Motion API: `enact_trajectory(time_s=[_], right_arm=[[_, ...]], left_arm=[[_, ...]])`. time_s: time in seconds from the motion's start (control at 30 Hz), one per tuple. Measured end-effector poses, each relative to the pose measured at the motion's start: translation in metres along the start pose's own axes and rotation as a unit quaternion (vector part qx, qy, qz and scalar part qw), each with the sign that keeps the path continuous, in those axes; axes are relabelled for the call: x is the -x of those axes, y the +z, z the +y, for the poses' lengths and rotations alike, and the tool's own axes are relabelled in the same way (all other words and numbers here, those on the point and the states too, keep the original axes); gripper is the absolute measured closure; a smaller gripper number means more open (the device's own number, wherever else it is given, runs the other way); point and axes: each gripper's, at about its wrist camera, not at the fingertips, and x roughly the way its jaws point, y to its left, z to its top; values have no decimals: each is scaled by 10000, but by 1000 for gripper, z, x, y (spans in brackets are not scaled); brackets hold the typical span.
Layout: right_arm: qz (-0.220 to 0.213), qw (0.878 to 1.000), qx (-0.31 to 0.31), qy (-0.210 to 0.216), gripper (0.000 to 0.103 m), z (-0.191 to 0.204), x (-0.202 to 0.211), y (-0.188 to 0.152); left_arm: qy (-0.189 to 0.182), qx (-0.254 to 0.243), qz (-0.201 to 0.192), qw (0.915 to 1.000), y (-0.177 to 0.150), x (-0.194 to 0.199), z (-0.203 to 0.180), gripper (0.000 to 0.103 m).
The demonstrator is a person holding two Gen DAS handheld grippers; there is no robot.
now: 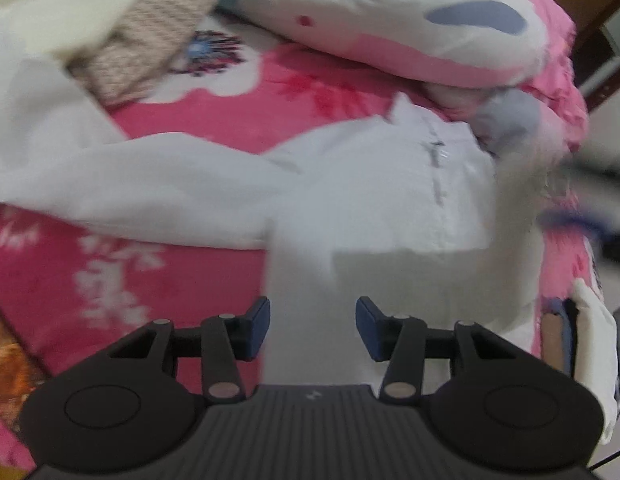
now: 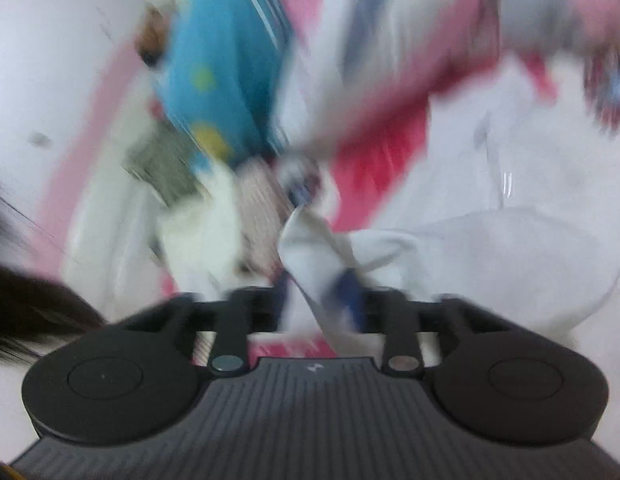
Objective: Fold clothes
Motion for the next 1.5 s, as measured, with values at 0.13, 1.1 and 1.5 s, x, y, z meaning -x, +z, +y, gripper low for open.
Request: enact_trajectory(time_s=[0.13, 1.1, 1.5], right_arm=[[294, 9991, -229, -193, 59, -9, -32, -32], [-2251, 9323, -930, -2673, 80, -214, 63, -51], [-1621, 9228, 7, -3495, 76, -211, 36, -41]], left_arm=[[125, 48, 10, 9999, 11, 11, 19, 54], [-1019, -3183, 380, 9417, 49, -140, -279, 62], [-1001, -4620, 824, 8774, 15, -211, -373, 61]])
